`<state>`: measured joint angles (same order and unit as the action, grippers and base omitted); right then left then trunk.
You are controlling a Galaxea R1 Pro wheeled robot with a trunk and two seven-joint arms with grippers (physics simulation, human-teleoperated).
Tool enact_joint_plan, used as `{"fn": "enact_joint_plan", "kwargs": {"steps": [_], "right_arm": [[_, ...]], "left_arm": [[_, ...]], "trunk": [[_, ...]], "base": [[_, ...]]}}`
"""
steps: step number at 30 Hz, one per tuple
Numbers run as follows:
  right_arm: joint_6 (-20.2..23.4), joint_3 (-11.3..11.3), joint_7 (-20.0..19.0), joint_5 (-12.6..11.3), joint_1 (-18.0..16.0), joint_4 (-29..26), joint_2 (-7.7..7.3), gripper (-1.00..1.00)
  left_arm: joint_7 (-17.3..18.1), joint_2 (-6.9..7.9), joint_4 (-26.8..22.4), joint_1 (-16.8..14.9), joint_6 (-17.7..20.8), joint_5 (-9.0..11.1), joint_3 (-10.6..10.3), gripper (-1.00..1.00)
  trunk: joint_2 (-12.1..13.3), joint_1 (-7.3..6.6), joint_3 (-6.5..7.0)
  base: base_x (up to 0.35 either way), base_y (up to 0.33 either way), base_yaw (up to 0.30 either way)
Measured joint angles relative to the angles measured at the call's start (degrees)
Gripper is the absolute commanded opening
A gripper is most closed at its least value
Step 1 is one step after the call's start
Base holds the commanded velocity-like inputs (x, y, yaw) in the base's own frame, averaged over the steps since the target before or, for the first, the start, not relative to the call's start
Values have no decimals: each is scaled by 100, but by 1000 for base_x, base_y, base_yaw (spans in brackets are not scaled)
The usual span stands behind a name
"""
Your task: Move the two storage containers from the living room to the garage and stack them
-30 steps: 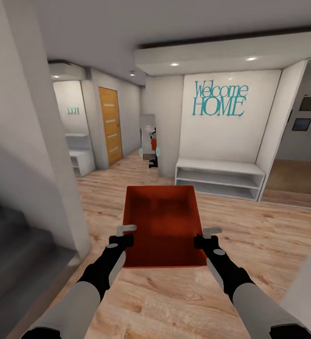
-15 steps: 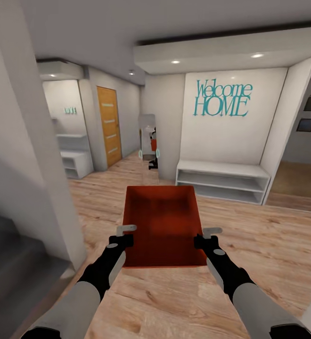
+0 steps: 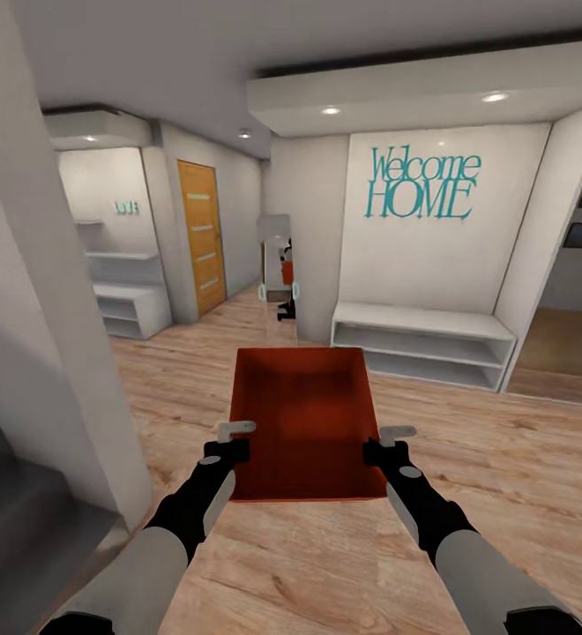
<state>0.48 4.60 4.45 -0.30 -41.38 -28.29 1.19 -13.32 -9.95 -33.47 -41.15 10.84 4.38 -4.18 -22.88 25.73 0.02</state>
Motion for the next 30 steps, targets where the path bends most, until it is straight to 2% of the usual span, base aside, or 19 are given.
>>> {"fn": "enact_joint_plan", "kwargs": {"steps": [30], "right_arm": [[33,15,-9,-3,2,-45,-14,-100]], "left_arm": [[2,-2,-9,0,-1,16,-3,-100]], "trunk": [[0,0,0]], "base": [[322,0,0]]}}
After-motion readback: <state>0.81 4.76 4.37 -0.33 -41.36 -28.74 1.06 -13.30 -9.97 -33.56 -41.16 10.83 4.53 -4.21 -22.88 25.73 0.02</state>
